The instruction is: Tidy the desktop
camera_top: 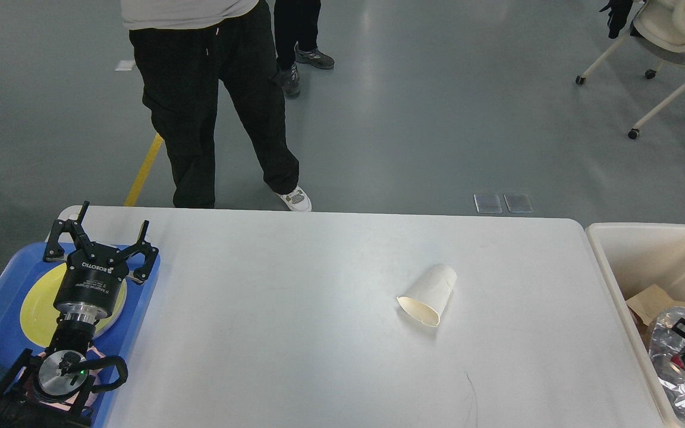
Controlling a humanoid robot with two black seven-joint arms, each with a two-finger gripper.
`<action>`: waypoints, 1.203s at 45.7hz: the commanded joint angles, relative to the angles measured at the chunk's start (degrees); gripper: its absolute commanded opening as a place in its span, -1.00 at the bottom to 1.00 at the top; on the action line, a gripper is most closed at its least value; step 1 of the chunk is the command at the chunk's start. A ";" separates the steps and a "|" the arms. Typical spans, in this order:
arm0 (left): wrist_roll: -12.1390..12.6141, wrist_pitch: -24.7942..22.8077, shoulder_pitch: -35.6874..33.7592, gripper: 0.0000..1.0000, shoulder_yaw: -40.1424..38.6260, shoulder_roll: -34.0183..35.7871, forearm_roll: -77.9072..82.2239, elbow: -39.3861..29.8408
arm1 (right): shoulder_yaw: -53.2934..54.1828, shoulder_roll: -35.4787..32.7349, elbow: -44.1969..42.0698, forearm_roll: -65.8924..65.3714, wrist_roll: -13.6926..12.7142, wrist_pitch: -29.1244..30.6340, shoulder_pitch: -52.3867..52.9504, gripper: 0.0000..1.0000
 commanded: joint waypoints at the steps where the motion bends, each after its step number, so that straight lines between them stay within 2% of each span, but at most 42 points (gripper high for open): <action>1: 0.08 0.00 0.00 0.93 0.00 0.00 0.00 -0.01 | 0.08 0.90 -0.06 0.10 -0.08 -1.20 -1.39 -1.00; 11: 0.08 0.00 0.00 0.93 0.00 0.00 0.00 -0.01 | 0.16 0.99 -0.06 0.01 0.00 -1.46 -1.65 -1.00; 12: 0.08 0.00 0.00 0.93 0.00 0.00 -0.08 -0.01 | 0.08 0.99 -0.06 0.01 0.01 -1.73 -1.74 -0.82; 13: 0.08 0.00 0.00 0.93 0.00 0.00 0.00 -0.01 | -0.10 0.99 -0.06 0.01 0.01 -1.99 -1.74 -0.43; 16: -0.01 0.00 0.00 0.93 0.00 0.00 0.00 -0.01 | -0.19 0.90 -0.23 0.01 0.01 -3.22 -1.48 0.98; 34: 0.08 0.00 0.00 0.93 0.00 0.00 0.00 -0.01 | 0.08 0.11 0.29 0.01 0.09 -3.75 -0.69 1.00; 42: 0.08 0.00 -0.08 0.93 0.00 0.00 0.00 -0.01 | 0.25 -0.50 2.04 -0.34 -0.08 -3.14 3.70 1.00; 50: -0.01 0.00 -0.08 0.93 0.00 0.00 0.00 -0.01 | -0.36 -4.81 13.19 -4.20 -0.61 -1.29 16.00 1.00; 55: 0.08 0.00 -0.08 0.93 0.00 0.00 0.00 -0.01 | -0.89 -7.53 23.30 -8.59 -2.10 1.43 26.63 1.00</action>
